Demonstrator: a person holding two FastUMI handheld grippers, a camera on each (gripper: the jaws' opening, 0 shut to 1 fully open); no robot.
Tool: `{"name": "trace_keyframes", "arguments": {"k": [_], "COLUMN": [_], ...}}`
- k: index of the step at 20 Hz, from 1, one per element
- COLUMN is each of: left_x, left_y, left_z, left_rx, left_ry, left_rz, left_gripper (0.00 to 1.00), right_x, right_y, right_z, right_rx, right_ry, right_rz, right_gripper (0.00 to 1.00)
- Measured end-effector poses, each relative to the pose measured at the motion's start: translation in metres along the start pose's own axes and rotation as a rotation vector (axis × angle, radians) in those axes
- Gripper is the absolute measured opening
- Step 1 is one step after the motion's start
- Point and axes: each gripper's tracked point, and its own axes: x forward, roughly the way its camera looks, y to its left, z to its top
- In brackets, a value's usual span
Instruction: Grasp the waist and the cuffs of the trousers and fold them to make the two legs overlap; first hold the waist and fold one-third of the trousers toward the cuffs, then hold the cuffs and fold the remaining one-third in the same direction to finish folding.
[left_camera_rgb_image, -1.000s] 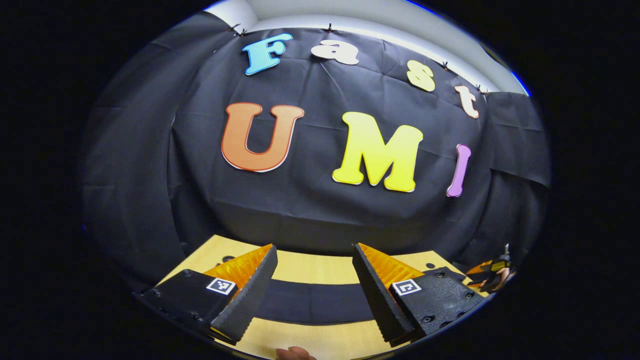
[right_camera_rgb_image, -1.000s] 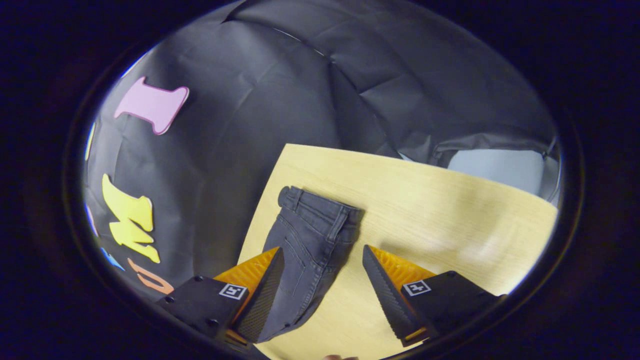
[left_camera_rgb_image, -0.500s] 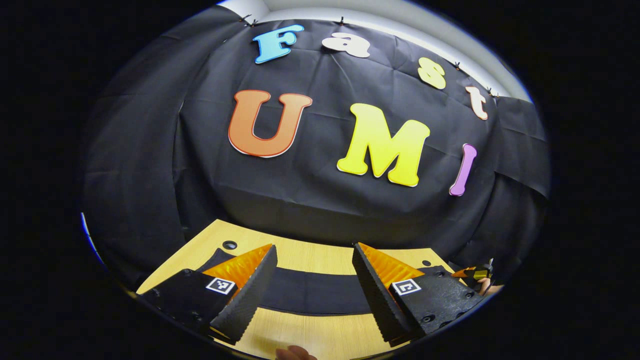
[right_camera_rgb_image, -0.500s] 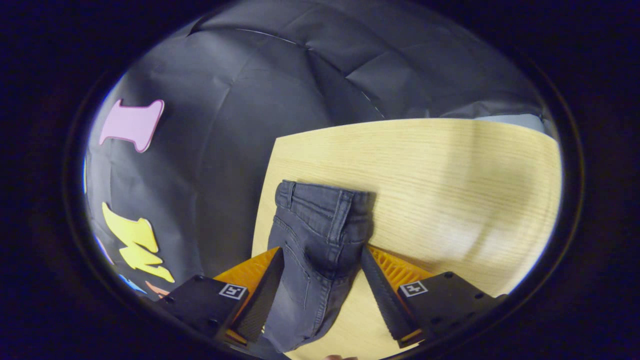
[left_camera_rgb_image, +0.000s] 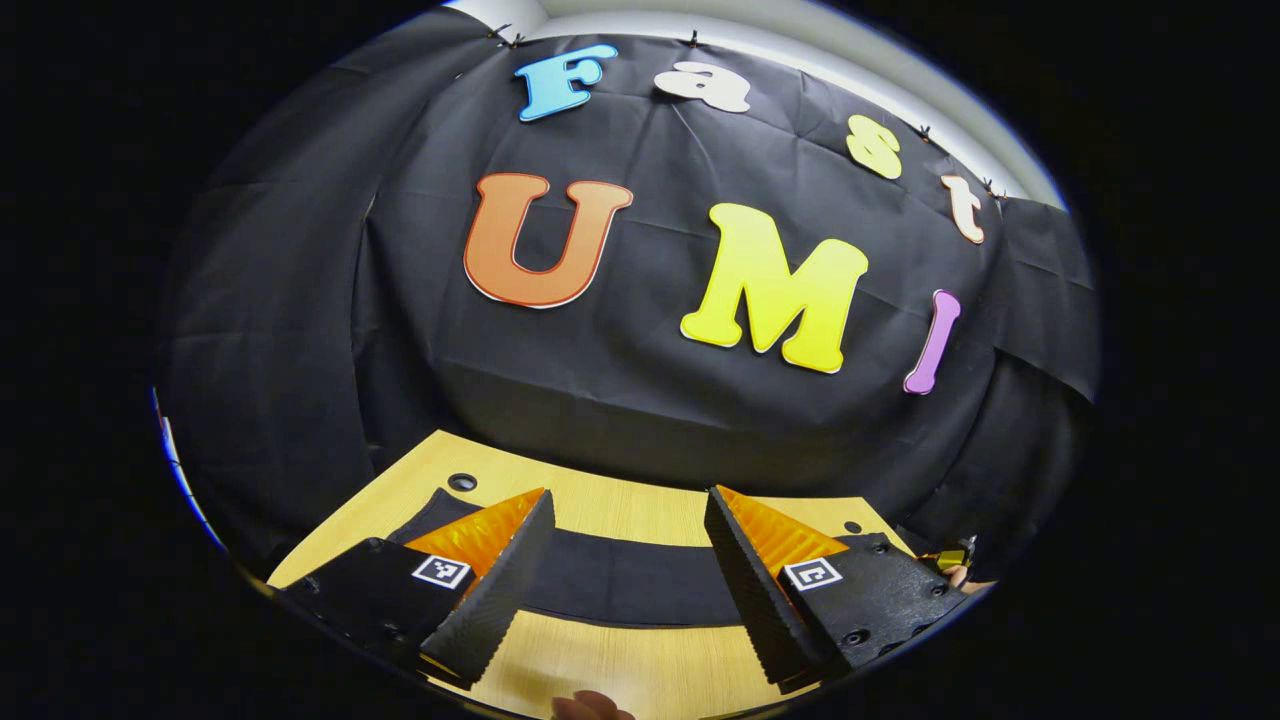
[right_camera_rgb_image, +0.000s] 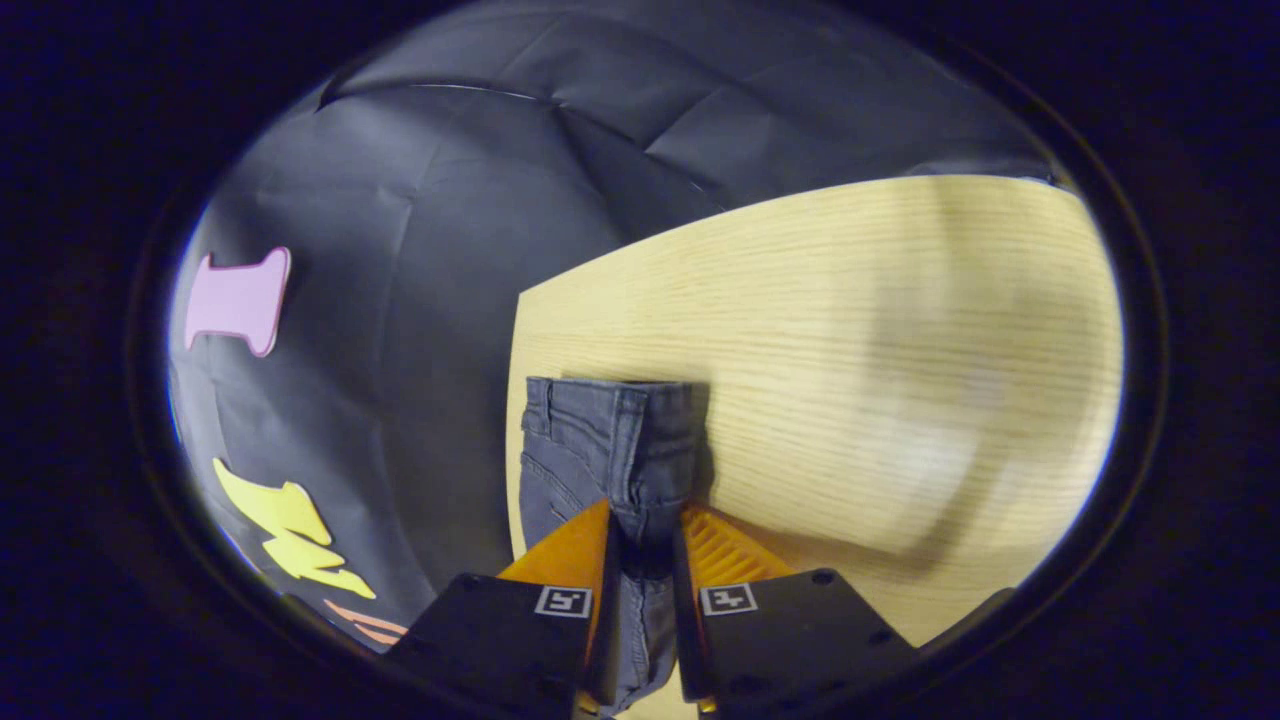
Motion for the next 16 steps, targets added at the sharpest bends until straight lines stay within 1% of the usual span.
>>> {"name": "trace_keyframes", "arguments": {"k": [1, 2, 3, 6, 7, 9, 10, 11, 14, 16], "left_x": [-0.001, -0.001, -0.003, -0.005, -0.006, -0.008, -0.008, -0.009, -0.010, -0.013], "left_y": [0.000, 0.001, 0.001, 0.006, 0.008, 0.011, 0.012, 0.013, 0.014, 0.015], "left_z": [-0.001, 0.000, -0.001, -0.002, -0.003, -0.003, -0.002, -0.002, -0.004, -0.005], "left_rx": [0.002, 0.002, 0.003, 0.003, 0.000, -0.011, -0.017, -0.023, -0.053, -0.061], "left_ry": [0.004, 0.005, 0.007, 0.009, 0.010, 0.009, 0.006, 0.003, -0.003, -0.005], "left_rz": [0.002, 0.002, 0.004, 0.014, 0.017, 0.019, 0.022, 0.025, 0.023, 0.015], "left_gripper": [0.98, 0.98, 0.98, 0.98, 0.98, 0.98, 0.98, 0.98, 0.98, 0.98], "right_x": [0.004, 0.002, 0.003, -0.004, -0.005, -0.009, -0.012, -0.016, -0.035, -0.045], "right_y": [0.001, 0.003, 0.005, 0.016, 0.021, 0.037, 0.049, 0.061, 0.102, 0.126], "right_z": [-0.007, -0.003, -0.005, -0.006, -0.007, -0.012, -0.014, -0.019, -0.044, -0.068], "right_rx": [-0.043, -0.099, -0.141, -0.226, -0.271, -0.417, -0.507, -0.594, -0.860, -1.000], "right_ry": [-0.007, -0.027, -0.036, -0.061, -0.072, -0.102, -0.119, -0.134, -0.169, -0.178], "right_rz": [-0.017, -0.037, -0.053, -0.070, -0.070, -0.072, -0.072, -0.067, -0.025, 0.020], "right_gripper": [0.12, 0.07, 0.12, 0.13, 0.13, 0.13, 0.17, 0.12, 0.12, 0.12]}}
